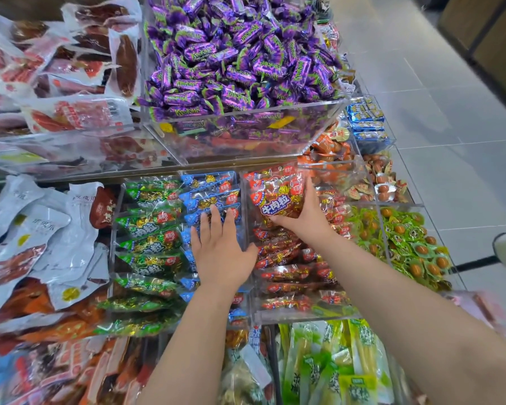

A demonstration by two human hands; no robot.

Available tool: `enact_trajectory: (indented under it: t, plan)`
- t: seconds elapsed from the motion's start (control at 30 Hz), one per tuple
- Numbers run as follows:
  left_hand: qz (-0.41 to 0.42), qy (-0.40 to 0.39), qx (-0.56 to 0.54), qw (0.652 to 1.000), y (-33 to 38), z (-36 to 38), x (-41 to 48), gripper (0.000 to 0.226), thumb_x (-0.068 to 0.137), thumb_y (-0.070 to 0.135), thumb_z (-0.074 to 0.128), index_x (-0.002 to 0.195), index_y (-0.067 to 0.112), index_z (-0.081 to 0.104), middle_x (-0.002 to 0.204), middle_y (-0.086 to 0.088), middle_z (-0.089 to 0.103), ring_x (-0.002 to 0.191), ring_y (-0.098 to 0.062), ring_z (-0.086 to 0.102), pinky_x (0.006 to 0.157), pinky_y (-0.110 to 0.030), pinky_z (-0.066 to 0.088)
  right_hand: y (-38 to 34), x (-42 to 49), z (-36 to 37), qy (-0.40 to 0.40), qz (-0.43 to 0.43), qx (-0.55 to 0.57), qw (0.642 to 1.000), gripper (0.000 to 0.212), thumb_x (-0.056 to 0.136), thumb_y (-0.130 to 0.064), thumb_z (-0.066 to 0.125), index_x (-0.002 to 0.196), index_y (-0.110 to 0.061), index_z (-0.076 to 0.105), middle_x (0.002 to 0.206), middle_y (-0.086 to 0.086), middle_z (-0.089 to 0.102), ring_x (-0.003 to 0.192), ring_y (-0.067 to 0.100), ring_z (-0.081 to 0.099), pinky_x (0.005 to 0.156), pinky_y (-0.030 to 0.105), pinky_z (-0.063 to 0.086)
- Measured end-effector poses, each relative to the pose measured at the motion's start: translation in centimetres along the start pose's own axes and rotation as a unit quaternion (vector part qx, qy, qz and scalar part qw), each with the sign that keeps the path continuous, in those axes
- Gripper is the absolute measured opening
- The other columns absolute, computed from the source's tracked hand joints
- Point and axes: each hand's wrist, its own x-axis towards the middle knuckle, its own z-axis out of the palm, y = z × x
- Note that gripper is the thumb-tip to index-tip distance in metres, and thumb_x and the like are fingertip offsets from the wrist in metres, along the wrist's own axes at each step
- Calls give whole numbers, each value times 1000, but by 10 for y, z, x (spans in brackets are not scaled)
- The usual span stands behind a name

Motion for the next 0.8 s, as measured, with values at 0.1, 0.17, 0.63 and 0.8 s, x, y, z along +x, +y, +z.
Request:
enact_trajectory:
  t: [0.1,0.17,0.63,0.8]
  plan:
    - [-2,-4,0,1000,1,-1,0,82,87,57,47,153,28,10,162,-2,-7,148,-22,-11,116,-43,-11,2,-11,-7,17,40,5,999,114,71,-44,78,150,-29,-3,158,-6,-2,145,15,5,114,40,14]
    - [1,-10,-10,1000,1,-3,0,82,86,57,48,153,28,12,162,-2,-5,148,-22,-10,117,-44,-8,1,-24,-12,39,38,5,999,97,77,-42,74,150,-29,11,157,-7,9,142,14,13,113,38,18]
    - [249,18,-264,932,61,-11,-108,22,85,13,61,105,9,70,103,-7,69,99,-27,60,89,-39,47,49,-198,-46,233,92,208,946,21,86,-5,59,82,-25,63,81,0,63,76,13,56,71,24,46]
    - [249,-287,-271,884,96,45,-178,10,88,21,61,97,24,63,80,11,59,74,-14,55,66,-26,44,111,-289,-62,362,197,199,889,19,85,-8,59,78,-26,64,69,-11,61,65,11,54,65,23,44]
